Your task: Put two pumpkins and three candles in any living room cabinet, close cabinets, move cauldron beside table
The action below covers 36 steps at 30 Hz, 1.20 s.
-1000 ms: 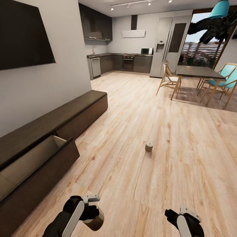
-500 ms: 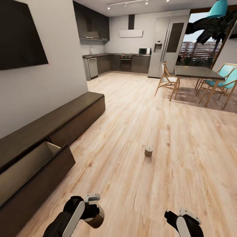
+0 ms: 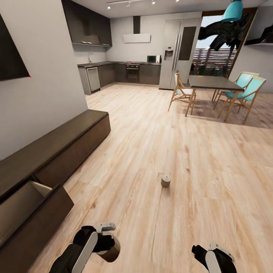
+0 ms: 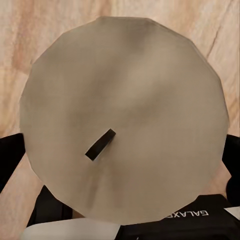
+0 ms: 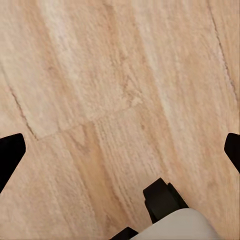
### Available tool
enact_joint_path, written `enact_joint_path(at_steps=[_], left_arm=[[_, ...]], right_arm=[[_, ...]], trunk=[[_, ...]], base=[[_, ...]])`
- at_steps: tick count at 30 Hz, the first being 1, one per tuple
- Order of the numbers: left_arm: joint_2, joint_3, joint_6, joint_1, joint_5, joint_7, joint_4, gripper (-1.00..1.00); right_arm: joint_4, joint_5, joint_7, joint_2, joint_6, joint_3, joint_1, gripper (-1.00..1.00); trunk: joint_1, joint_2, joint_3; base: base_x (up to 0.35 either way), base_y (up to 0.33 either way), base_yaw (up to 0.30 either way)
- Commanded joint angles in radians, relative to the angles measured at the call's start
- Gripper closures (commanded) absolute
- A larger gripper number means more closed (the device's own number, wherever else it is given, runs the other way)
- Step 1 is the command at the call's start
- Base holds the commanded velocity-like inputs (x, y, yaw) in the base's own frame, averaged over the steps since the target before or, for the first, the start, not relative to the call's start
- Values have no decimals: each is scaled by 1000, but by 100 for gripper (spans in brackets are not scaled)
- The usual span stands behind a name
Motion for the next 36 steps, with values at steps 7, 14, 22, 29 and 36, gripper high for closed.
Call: enact_joint_path(at_steps=[7, 14, 22, 29, 36], left_arm=[[0, -1, -10, -1, 12, 10, -1, 100], [0, -1, -19, -1, 11, 10, 0, 100], [0, -1, -19, -1, 10, 9, 0, 100], [0, -1, -19, -1, 10, 11, 0, 100], [-1, -4, -22, -1, 9, 14, 16, 100]], right_arm=[[76, -8, 22, -34, -69, 3, 0, -100], [84, -11, 44, -44, -93, 4, -1, -100], [84, -10, 45, -44, -95, 7, 0, -100], [82, -8, 44, -38, -97, 35, -1, -100], [70, -6, 40, -36, -88, 156, -1, -100]], trunk=[[0, 0, -2], [0, 0, -2], [0, 0, -2], [0, 0, -2], [0, 0, -2]], base=[[330, 86, -2], [349, 2, -35], [350, 0, -195], [350, 0, -13], [350, 0, 0]])
